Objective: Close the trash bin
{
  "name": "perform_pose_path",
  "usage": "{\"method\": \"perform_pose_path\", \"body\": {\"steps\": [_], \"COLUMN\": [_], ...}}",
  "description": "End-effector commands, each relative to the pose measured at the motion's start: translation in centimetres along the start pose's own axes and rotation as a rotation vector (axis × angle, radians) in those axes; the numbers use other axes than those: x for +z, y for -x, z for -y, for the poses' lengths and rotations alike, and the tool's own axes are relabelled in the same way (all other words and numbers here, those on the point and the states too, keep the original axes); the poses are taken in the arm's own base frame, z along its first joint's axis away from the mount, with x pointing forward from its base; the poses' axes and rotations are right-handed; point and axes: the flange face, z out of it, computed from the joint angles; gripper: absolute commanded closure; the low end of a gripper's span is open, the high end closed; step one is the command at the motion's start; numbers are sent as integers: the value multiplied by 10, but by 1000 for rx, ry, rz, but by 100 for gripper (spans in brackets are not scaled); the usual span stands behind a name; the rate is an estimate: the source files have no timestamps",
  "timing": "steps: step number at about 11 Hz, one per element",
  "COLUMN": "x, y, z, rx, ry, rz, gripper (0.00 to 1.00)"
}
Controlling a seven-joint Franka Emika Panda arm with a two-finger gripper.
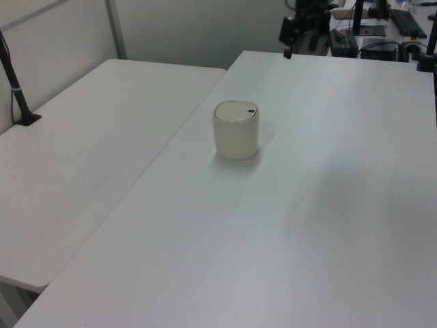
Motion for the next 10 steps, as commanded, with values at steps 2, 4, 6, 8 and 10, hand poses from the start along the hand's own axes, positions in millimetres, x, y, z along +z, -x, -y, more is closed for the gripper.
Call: {"method": "perform_pose_path", "body": {"steps": [2,4,6,8,10], "x": [-17,-14,-13,-15,-15], "y": [33,23,20,18,19], "z": [-32,-42,-42,-43,-42], "rx": [-325,-444,-520,-510,-512], "ry": [3,2,3,1,2], "rz": [89,87,98,90,92], "gripper": [0,0,0,0,0]}}
